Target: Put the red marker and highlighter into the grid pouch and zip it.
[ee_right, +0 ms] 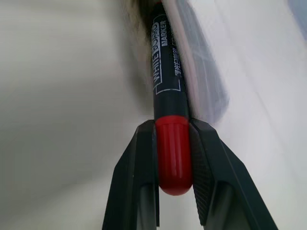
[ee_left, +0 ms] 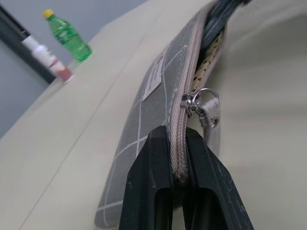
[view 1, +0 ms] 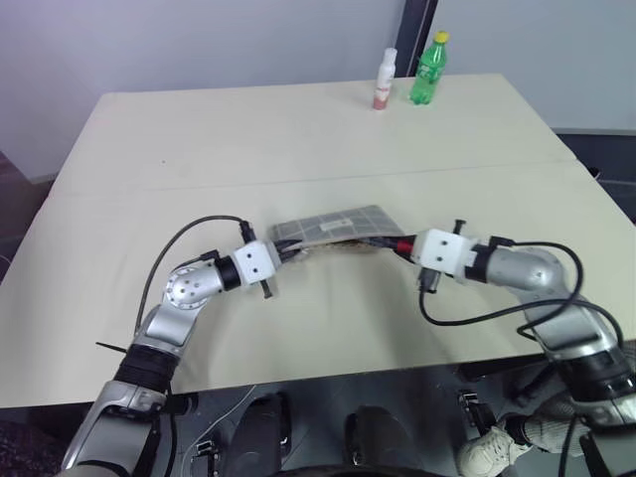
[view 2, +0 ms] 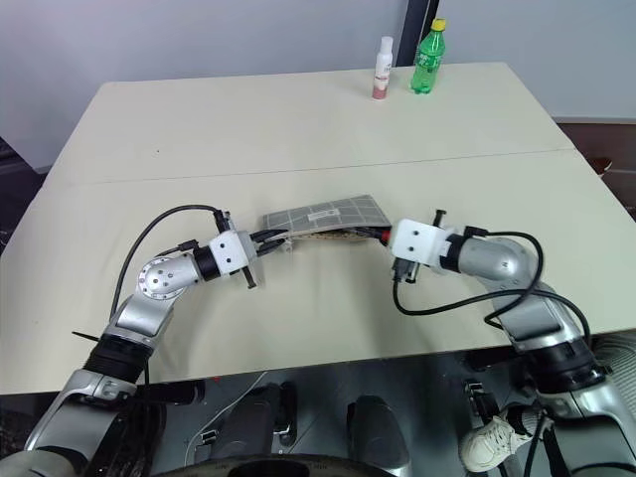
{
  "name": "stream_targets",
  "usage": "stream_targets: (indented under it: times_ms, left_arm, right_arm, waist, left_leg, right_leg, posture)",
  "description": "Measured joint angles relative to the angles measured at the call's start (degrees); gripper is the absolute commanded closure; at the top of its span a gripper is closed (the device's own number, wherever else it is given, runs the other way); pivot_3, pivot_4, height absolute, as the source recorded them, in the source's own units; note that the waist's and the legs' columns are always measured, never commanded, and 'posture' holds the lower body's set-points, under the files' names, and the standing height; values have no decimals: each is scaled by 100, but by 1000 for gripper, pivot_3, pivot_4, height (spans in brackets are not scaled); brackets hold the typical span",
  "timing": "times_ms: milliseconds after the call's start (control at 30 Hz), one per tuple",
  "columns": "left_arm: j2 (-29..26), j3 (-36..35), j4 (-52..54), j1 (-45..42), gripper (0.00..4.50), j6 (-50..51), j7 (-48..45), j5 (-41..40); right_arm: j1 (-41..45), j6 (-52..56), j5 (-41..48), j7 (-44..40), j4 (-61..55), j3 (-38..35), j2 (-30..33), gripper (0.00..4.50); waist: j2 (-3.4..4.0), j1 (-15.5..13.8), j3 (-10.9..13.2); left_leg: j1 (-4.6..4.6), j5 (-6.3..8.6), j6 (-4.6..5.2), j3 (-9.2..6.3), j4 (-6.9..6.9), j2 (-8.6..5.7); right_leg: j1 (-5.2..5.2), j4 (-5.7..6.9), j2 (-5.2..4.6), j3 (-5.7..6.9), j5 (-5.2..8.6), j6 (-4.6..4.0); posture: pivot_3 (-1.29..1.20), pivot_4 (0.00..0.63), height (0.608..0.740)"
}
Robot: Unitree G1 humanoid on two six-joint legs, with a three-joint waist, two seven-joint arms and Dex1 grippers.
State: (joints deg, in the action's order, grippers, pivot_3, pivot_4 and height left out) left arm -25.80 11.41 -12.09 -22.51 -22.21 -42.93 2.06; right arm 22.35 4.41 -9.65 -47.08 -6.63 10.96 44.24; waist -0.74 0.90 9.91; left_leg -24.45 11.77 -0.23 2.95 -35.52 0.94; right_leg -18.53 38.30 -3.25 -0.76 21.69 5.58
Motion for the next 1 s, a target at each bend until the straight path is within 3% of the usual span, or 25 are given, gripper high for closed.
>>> stream_targets:
  times_ms: [333, 567, 800, 1000]
  left_arm:
    - [33, 114, 344, -151, 4500, 332, -209, -21]
    - [-2, 104, 391, -93, 4500, 398, -192, -28]
    - [-16, 73, 421, -8, 4500, 437, -152, -32]
    - [23, 118, 174, -111, 4500, 357, -21, 164]
  right_arm:
    - [549, -557, -972, 309, 236, 834, -548, 4167]
    - [432, -532, -293, 79, 197, 401, -537, 698]
    - [-593, 1401, 2027, -451, -1831, -754, -539, 698]
    - [-1738, 2719, 3117, -477, -2688, -994, -365, 698]
  waist:
    - [-1, -23, 0]
    - [-1, -16, 0]
    - [-1, -16, 0]
    - [-1, -18, 0]
  left_leg:
    - [-3, 0, 2, 1, -10, -2]
    - [-3, 1, 2, -1, -11, -1]
    - [-3, 3, 4, -7, -10, 1]
    - [-2, 4, 6, -7, -16, 0]
  right_leg:
    - [5, 0, -1, 2, 0, 0]
    - [6, 2, -1, 3, 0, 0]
    - [11, 1, -2, 4, 0, 0]
    - [14, 0, -8, 5, -1, -2]
  posture:
    - [0, 150, 740]
    - [0, 150, 740]
    - [0, 150, 740]
    - [0, 150, 740]
